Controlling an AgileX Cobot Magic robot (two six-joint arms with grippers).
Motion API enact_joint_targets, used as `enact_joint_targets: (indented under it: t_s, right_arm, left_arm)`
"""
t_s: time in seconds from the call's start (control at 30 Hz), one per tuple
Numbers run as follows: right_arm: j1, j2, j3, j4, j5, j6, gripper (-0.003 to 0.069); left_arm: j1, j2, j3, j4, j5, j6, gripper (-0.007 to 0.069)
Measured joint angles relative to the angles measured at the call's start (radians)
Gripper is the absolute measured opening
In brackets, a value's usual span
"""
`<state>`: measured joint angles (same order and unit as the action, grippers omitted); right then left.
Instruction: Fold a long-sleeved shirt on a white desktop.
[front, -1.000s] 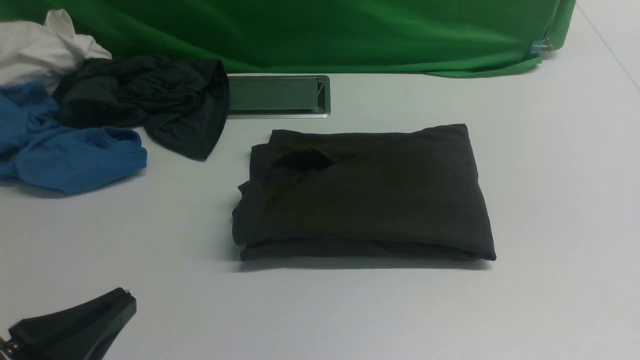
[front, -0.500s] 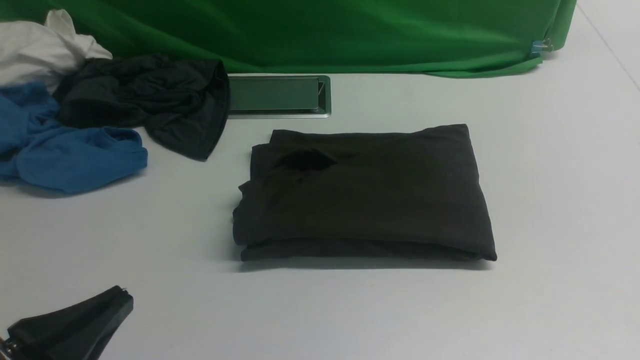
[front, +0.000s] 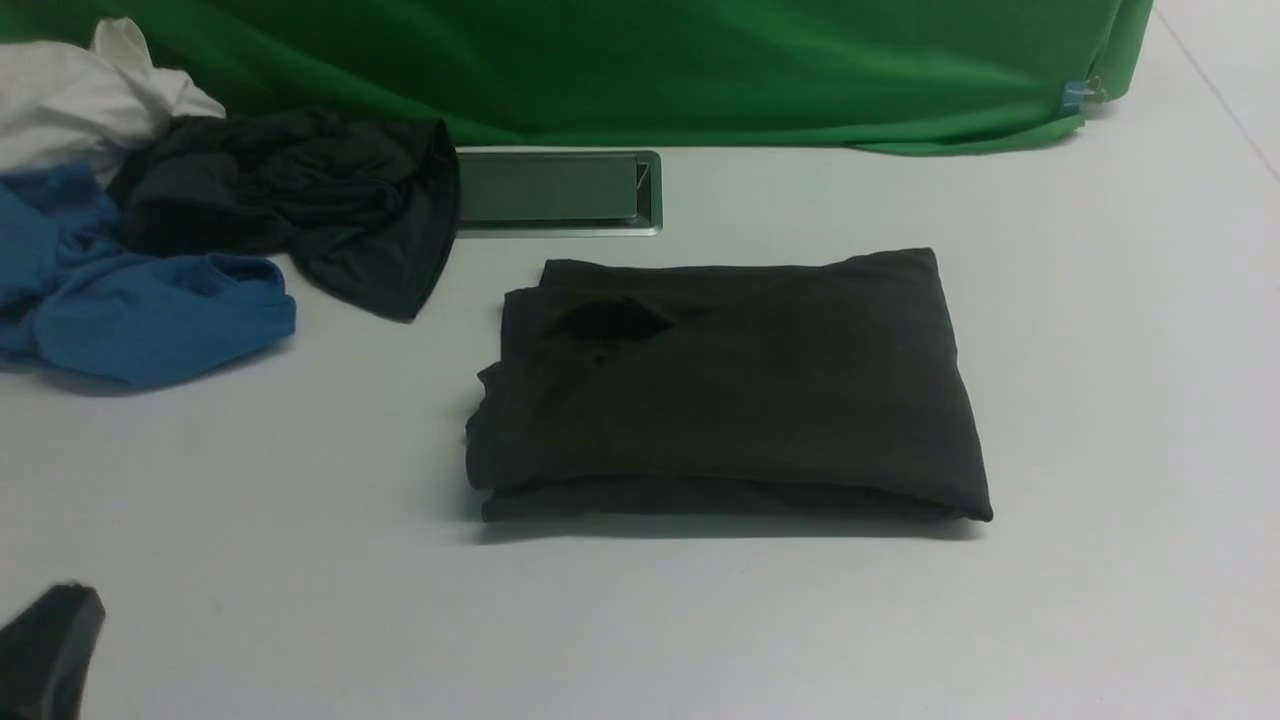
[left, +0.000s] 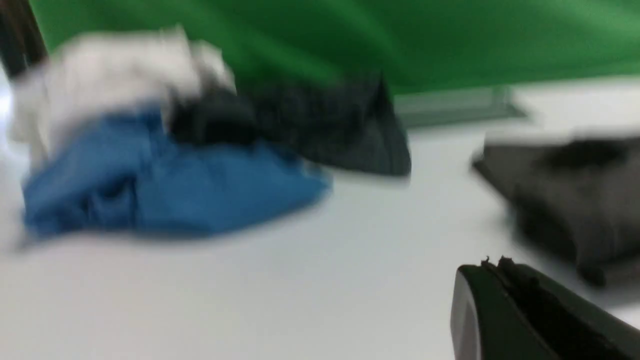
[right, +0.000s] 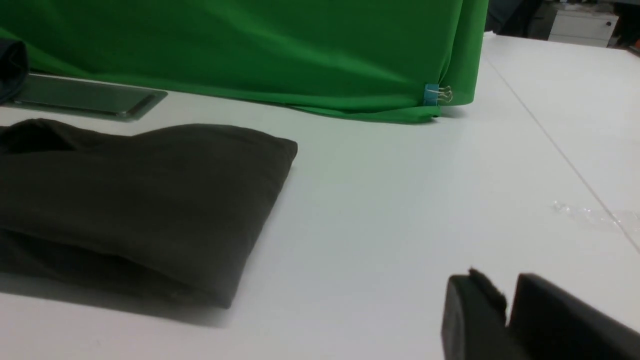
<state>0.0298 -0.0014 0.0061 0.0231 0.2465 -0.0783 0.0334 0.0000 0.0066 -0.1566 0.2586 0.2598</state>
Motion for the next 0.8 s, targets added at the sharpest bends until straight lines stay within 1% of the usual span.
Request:
enact_joint_targets:
  t_s: [0.17, 0.8]
  right_arm:
    - [0.000, 0.000, 0.000, 0.000, -0.001, 0.000, 0.0163]
    - [0.000, 0.000, 0.000, 0.001, -0.001, 0.000, 0.0199]
  left_arm:
    - [0.000, -0.002, 0.000, -0.026, -0.007, -0.031, 0.0018]
    - [0.000, -0.002, 0.000, -0.025, -0.023, -0.028, 0.0018]
